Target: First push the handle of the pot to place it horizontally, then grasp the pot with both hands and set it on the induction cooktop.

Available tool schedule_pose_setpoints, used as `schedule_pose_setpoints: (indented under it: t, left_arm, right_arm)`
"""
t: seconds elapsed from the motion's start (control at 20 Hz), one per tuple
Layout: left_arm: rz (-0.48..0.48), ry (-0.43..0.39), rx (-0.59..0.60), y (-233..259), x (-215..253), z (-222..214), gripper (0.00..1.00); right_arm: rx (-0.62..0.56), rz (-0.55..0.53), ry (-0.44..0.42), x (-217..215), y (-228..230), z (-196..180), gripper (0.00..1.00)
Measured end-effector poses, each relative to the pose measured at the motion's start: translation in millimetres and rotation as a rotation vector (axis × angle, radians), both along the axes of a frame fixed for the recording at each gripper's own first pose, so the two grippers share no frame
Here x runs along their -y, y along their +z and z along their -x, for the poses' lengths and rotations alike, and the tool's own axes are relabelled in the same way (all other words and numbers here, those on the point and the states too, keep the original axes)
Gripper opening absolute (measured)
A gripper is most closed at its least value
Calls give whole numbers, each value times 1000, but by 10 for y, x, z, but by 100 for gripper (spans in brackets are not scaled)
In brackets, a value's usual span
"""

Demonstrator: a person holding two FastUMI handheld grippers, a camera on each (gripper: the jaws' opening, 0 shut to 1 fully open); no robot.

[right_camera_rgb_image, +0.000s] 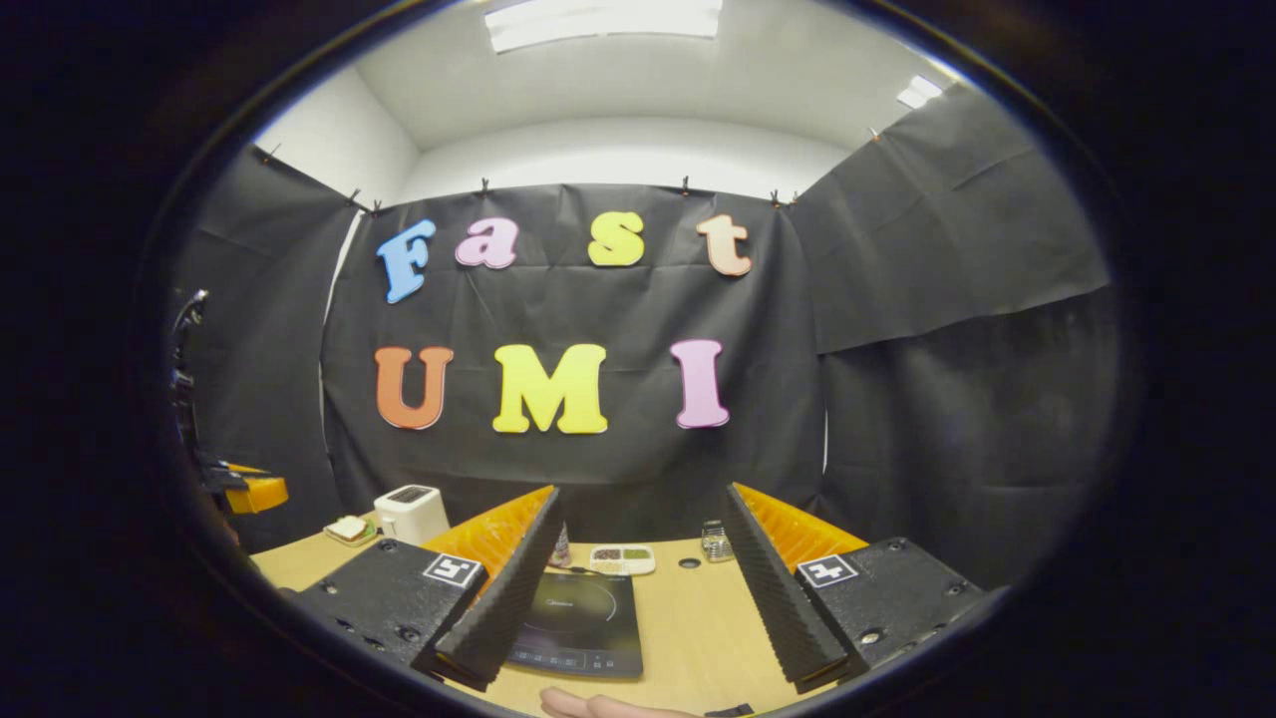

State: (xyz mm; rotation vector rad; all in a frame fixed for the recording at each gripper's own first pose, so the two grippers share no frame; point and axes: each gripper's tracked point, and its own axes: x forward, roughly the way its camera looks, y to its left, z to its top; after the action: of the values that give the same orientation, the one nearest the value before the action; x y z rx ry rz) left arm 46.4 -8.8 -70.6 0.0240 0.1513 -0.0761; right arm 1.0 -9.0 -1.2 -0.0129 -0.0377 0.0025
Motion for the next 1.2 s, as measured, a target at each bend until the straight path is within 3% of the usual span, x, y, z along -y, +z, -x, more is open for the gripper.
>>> schedule_pose_setpoints:
  t: [0.05,0.1,0.85,0.9,0.95,1.2]
  left_arm:
    - [1,12,-18,-70,-44,-47,19]
    - [7,11,-41,-165,-42,-67,0]
    - [12,-15,-527,-1961,-30,-577,0]
    - [13,-24,-547,-2048,7,-591,10]
    - [14,-33,-566,-2131,39,-598,0]
    - [-17,-59,-674,-2564,119,-694,0]
  right_arm:
    - [-1,3,1,-7,-7,-3,99]
    - [-7,3,4,-14,-42,-16,100]
    - [-39,17,34,-92,-154,-44,100]
    - [-51,20,40,-118,-195,-29,99]
    - [-51,19,36,-111,-196,-32,99]
    - [-32,32,36,-120,-151,3,99]
